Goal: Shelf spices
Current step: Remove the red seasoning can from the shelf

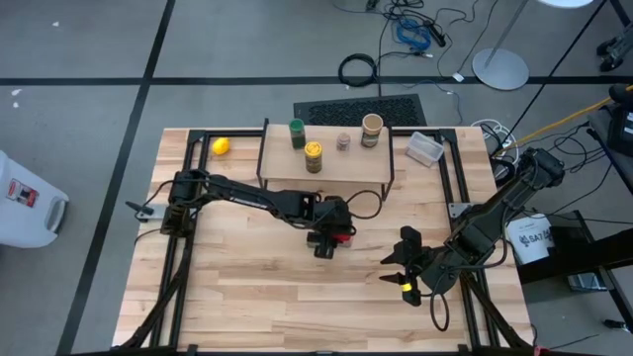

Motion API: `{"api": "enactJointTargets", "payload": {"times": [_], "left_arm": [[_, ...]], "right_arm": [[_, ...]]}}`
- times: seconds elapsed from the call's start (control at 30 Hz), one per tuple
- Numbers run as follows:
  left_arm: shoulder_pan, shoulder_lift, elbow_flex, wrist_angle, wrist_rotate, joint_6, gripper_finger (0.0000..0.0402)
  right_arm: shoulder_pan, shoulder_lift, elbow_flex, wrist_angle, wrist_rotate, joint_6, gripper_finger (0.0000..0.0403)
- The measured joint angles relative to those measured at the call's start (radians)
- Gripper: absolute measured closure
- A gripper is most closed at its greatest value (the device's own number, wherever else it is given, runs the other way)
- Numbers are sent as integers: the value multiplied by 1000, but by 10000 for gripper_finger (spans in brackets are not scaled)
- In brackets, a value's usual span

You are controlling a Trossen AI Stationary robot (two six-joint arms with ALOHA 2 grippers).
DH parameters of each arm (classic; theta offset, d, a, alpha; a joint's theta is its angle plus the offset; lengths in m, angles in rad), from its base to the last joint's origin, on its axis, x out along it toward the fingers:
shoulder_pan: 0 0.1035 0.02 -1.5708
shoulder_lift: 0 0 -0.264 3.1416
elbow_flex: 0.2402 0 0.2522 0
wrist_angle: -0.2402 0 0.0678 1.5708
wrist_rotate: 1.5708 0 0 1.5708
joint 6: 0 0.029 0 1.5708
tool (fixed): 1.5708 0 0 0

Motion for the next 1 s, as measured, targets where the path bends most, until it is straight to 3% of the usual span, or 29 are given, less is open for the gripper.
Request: {"api": "enactJointTargets", "payload": {"times": [0.63, 1.0], "left_arm": [[0, 33, 0, -41, 8, -8, 168], [-12, 32, 0, -45, 14, -35, 111]], "right_arm": [[0, 0, 0, 8, -1, 0, 222], [0, 0, 0, 12, 2, 0, 222]]}}
